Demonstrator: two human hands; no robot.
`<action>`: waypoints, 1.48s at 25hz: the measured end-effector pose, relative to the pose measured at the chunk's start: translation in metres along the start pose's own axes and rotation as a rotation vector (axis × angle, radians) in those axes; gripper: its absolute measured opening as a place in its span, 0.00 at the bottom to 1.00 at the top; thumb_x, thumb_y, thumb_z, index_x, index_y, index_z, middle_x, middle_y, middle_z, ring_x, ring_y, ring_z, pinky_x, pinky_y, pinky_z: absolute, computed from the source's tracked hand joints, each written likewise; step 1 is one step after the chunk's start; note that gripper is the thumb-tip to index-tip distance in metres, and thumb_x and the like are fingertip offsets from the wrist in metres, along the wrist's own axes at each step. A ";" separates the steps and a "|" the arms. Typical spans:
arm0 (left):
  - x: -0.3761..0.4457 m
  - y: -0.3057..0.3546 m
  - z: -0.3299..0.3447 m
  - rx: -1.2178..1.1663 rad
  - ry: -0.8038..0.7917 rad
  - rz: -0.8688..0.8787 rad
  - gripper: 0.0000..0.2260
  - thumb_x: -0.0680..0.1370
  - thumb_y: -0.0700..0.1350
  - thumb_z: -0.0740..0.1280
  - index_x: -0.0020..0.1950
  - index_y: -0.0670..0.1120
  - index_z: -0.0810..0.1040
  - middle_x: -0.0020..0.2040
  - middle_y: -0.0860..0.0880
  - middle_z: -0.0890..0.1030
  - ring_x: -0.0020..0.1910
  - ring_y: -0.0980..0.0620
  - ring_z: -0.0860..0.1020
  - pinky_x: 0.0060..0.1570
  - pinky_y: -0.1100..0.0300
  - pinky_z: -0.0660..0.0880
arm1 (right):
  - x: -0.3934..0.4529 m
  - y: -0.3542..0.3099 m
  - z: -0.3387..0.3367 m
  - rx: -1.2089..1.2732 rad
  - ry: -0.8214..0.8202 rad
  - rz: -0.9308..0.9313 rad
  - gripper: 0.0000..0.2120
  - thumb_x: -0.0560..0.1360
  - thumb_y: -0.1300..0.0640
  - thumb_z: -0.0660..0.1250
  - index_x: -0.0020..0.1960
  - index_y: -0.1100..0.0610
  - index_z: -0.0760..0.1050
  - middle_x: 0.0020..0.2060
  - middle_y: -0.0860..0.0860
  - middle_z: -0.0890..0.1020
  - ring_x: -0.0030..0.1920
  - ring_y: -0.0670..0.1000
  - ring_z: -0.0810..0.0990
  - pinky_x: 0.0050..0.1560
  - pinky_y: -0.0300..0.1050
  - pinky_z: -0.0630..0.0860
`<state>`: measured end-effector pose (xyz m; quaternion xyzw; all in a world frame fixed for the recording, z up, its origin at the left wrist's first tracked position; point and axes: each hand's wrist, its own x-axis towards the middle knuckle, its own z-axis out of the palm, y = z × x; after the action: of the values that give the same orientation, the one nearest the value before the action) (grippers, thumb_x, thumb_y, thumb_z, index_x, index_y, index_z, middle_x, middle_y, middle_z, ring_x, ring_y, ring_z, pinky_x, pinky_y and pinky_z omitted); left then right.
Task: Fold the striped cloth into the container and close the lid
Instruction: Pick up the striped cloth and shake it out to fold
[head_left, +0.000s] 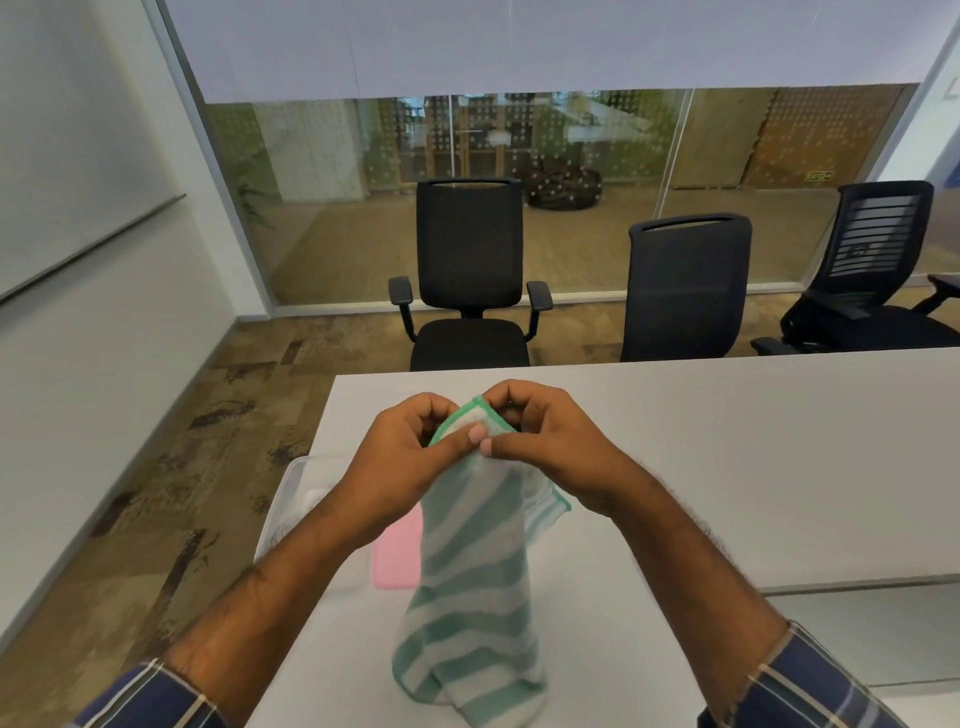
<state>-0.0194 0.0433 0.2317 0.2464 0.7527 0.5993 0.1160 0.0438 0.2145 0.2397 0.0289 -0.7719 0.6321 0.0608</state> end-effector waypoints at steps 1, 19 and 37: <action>-0.001 -0.002 -0.002 -0.005 -0.012 -0.001 0.17 0.63 0.63 0.73 0.44 0.53 0.81 0.43 0.52 0.84 0.44 0.51 0.83 0.41 0.62 0.82 | -0.001 -0.002 -0.001 0.009 -0.024 -0.006 0.06 0.73 0.54 0.72 0.50 0.50 0.80 0.45 0.48 0.85 0.48 0.51 0.84 0.49 0.40 0.82; -0.007 -0.015 -0.020 0.253 -0.227 0.132 0.08 0.77 0.45 0.69 0.49 0.58 0.83 0.47 0.59 0.85 0.49 0.57 0.82 0.49 0.67 0.78 | 0.000 -0.006 -0.018 -0.136 0.010 0.069 0.15 0.70 0.43 0.71 0.54 0.49 0.77 0.46 0.46 0.81 0.46 0.46 0.80 0.47 0.40 0.80; -0.003 -0.046 -0.050 0.516 -0.301 -0.084 0.02 0.77 0.47 0.69 0.48 0.54 0.81 0.45 0.54 0.83 0.46 0.54 0.80 0.51 0.56 0.79 | -0.003 -0.008 -0.048 0.010 -0.021 0.031 0.04 0.64 0.61 0.65 0.34 0.55 0.79 0.30 0.50 0.78 0.34 0.48 0.76 0.37 0.40 0.73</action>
<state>-0.0512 -0.0076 0.2000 0.3226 0.8641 0.3394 0.1845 0.0505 0.2599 0.2562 0.0241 -0.7697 0.6365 0.0428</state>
